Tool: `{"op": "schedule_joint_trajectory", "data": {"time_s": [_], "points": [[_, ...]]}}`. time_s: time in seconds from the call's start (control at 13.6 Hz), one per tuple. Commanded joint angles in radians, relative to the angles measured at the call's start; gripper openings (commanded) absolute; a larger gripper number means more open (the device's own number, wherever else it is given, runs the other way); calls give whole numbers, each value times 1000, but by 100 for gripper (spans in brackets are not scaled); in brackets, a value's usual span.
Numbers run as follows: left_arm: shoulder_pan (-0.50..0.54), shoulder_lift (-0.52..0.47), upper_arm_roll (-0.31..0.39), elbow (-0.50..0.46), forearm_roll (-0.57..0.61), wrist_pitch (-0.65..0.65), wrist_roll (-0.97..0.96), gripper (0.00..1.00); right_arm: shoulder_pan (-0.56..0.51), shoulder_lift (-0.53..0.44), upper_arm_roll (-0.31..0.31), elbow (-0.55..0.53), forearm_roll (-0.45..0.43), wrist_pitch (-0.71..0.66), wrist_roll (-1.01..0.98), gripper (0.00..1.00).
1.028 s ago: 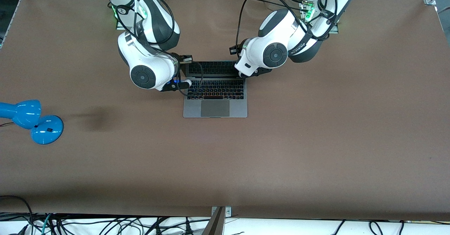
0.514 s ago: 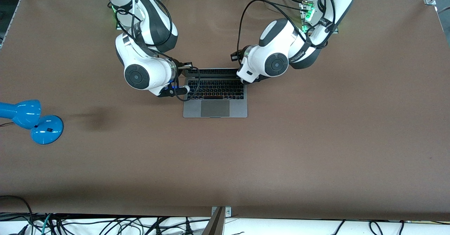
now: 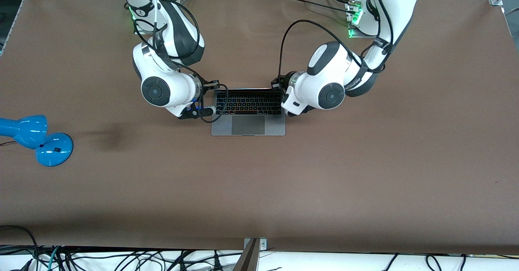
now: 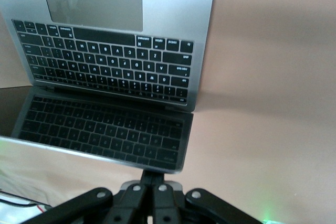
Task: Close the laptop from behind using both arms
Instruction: 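Push the screen down toward the keyboard with both grippers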
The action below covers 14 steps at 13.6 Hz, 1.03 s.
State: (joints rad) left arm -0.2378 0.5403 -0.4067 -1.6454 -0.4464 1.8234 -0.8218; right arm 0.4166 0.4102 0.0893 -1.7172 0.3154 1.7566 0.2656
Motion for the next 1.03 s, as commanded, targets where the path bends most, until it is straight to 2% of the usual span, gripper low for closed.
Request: {"op": "schedule_joint_trajectory", "data": {"time_s": [0.0,0.66,0.95], "points": [[-5,72,11,102,26,-12,7,0,-2,24,0,28,-21,17,-31,0],[-17,110,19,127,123,83,-3,0,-4,79,-22,59,-19,87,-74,0],[-17,147,20,141,127,137,-5,0,-2,102,-22,59,-19,141,-80,0]]}}
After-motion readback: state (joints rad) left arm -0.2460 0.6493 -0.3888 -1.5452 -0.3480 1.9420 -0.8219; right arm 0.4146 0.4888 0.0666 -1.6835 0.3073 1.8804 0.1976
